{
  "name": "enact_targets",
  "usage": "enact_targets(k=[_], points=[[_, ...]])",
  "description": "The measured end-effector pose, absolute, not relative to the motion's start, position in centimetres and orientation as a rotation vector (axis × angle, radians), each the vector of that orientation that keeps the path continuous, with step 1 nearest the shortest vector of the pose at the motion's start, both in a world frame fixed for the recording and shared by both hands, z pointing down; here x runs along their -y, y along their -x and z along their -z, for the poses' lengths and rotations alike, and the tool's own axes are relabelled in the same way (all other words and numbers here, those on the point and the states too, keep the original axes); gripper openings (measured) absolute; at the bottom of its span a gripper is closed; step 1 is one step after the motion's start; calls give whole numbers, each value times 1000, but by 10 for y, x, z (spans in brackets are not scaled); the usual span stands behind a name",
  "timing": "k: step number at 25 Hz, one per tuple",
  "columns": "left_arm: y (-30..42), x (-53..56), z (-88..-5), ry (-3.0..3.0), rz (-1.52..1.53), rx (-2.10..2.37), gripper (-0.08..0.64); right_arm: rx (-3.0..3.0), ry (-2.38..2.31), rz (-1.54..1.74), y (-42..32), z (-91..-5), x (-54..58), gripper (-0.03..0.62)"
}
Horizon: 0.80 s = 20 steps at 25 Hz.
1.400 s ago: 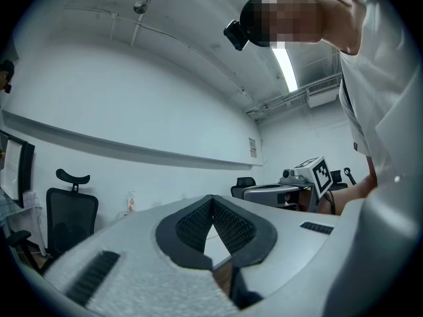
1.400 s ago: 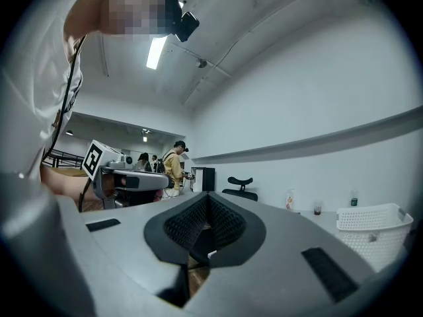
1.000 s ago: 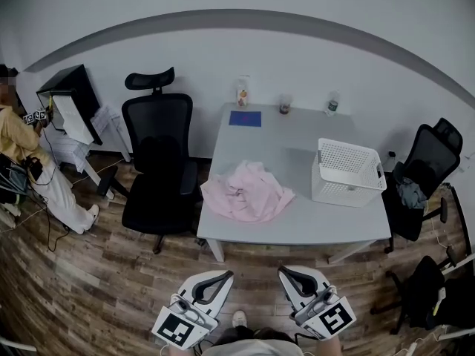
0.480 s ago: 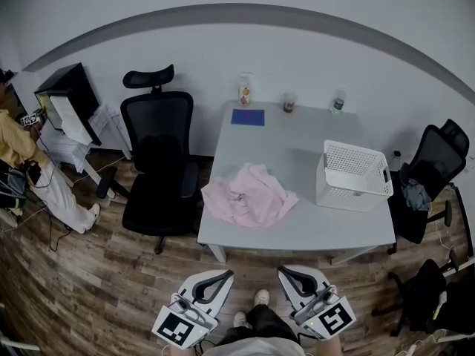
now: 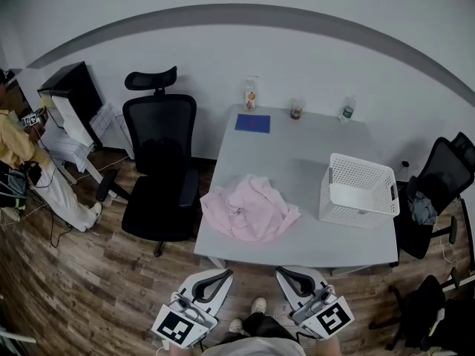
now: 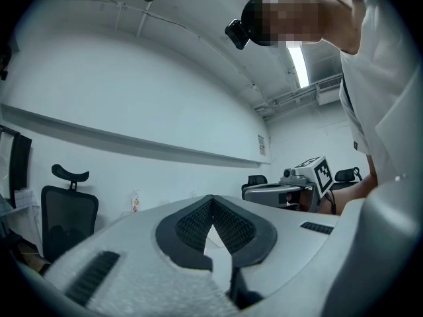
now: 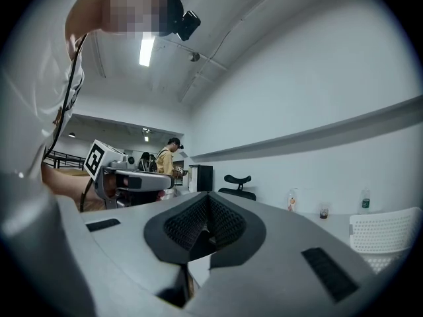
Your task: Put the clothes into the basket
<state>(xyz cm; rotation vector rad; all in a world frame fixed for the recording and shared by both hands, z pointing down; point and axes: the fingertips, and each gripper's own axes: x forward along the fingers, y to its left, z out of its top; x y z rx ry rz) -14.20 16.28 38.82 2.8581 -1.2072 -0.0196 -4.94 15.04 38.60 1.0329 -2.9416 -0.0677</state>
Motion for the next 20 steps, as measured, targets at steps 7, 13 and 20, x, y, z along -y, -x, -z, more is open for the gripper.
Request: enact_targets(k=[7,13,20], points=[[128,-128,-389,-2839,8,1248,6,2977,-972,58,38,-383,-117,5],[115,-114,-387,-2834,3,1286,6,3009,-942,74,30,-383,-101,5],[112,-101,-391,-2812,-10,1307,6,3009,-929,65,23,-388,-82,5]])
